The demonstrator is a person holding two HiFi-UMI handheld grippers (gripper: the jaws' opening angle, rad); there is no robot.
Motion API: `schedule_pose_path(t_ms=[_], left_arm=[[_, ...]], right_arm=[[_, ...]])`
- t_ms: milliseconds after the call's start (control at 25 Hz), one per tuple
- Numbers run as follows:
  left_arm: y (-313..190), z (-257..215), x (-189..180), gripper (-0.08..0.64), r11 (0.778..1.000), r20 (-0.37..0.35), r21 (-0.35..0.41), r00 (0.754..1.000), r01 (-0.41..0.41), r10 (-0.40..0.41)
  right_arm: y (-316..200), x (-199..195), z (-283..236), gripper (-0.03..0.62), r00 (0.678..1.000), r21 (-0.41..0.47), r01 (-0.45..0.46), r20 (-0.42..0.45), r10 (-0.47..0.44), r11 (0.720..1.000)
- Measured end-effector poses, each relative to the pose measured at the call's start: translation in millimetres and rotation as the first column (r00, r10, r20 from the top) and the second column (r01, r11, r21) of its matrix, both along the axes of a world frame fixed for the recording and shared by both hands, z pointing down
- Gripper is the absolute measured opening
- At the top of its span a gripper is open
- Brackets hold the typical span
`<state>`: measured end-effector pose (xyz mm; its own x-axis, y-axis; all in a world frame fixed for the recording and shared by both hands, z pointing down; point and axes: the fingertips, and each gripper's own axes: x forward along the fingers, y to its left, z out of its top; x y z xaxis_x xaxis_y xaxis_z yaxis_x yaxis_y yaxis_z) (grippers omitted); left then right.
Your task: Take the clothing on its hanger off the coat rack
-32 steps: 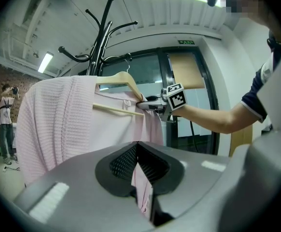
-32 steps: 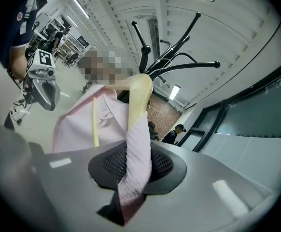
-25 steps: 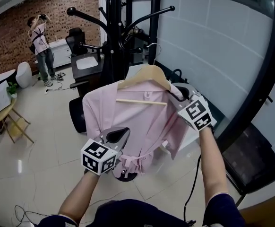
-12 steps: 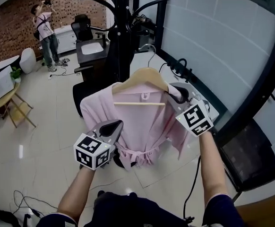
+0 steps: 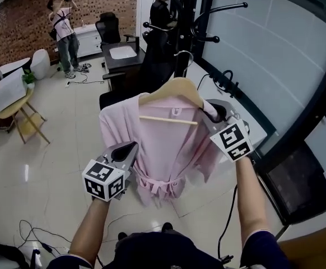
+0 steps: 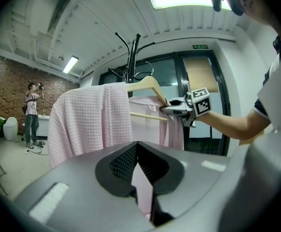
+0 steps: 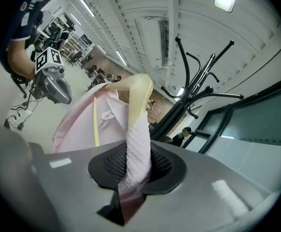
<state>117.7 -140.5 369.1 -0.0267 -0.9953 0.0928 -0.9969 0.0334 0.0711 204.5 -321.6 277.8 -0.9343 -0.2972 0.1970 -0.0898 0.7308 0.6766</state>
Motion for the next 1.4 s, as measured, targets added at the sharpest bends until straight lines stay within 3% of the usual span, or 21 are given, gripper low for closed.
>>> schedule_pose_path(t_ms=[720,1120,1400], left_arm=[[175,5,-171,0.012,0.992,0.033,-0.036,0.992,0.125,-0.123],[194,10,-247,0.012,0.983,0.017,-0.03,0.984,0.178,-0.178],[178,10,-329,0.012,0.983,0.031,-0.027,0.983,0.179,-0.179]], right_arm=[[134,-166,6,0.077,0.996,-0.115,-0.066,0.053,0.073,0.991],[149,-262,-6,0.077,0.996,-0.127,-0.041,0.076,0.051,0.991],[145,-351,4,0.077,0.997,-0.166,0.007,0.079,0.007,0.986]])
